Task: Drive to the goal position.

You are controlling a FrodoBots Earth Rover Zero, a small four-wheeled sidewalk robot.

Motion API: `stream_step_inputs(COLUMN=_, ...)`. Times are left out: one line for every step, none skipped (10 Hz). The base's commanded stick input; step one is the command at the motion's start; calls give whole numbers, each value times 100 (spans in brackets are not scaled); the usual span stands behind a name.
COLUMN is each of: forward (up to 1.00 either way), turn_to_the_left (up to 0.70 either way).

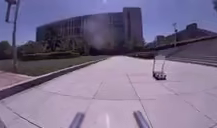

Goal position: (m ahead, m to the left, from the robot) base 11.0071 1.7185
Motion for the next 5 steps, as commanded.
stream_step_inputs(forward=100, turn_to_the_left=0)
stream_step_inputs(forward=100, turn_to_the_left=0)
stream_step_inputs(forward=100, turn_to_the_left=0)
stream_step_inputs(forward=100, turn_to_the_left=0)
stream_step_inputs(forward=100, turn_to_the_left=0)
